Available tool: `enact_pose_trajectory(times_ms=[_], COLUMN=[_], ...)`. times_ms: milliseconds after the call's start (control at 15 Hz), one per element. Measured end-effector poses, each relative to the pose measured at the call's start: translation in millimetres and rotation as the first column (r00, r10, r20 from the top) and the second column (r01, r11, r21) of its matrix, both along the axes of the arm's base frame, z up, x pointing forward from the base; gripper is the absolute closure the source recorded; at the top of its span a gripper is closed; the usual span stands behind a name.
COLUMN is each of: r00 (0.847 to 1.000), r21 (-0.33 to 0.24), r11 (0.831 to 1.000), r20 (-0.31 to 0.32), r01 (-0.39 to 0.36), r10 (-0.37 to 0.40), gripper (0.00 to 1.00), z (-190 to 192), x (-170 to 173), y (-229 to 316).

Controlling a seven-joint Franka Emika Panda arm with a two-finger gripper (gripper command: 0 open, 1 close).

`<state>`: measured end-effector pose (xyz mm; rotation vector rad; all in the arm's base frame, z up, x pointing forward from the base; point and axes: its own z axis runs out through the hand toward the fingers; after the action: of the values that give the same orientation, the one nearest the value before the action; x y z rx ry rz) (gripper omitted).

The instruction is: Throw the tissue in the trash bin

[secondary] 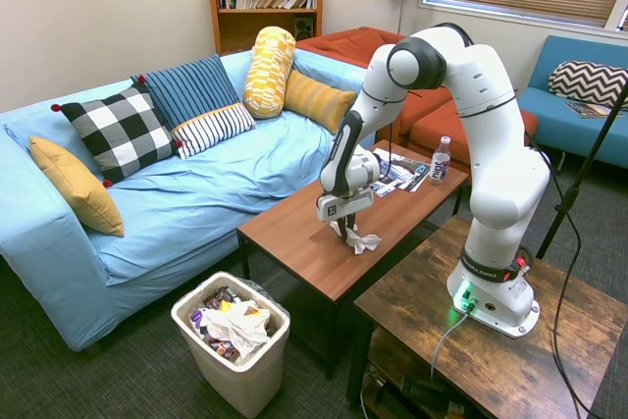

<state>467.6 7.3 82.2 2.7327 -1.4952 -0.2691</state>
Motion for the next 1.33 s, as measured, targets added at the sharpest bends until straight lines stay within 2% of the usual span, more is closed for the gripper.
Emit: enact_pose_trajectory(times_ms=[200,400,600,733,867,1133,1200,1333], r00=[0.999,0.986,0.956,0.933,0.912,0.876,0.866,0.855], r21=[0.009,-0.015,-0.109,-0.134,-0.117,-0.055,-0.046,-0.04], r11=[0.999,0.991,0.964,0.943,0.924,0.889,0.879,0.867], r20=[0.028,0.091,0.143,0.158,0.155,0.152,0.153,0.154], r01=[-0.032,-0.137,-0.243,-0.305,-0.365,-0.454,-0.474,-0.496], r10=[0.032,0.137,0.257,0.324,0.38,0.457,0.475,0.496], gripper=[1.0,1.0,1.0,1.0,1.0,1.0,0.0,0.0], z=[15.4,64.0,125.1,151.5,147.8,95.1,83.6,60.2], x=[2.5,13.3,34.8,47.0,57.4,57.4,52.4,43.6], y=[13.3,70.1,174.5,246.9,301.5,384.9,401.5,422.3])
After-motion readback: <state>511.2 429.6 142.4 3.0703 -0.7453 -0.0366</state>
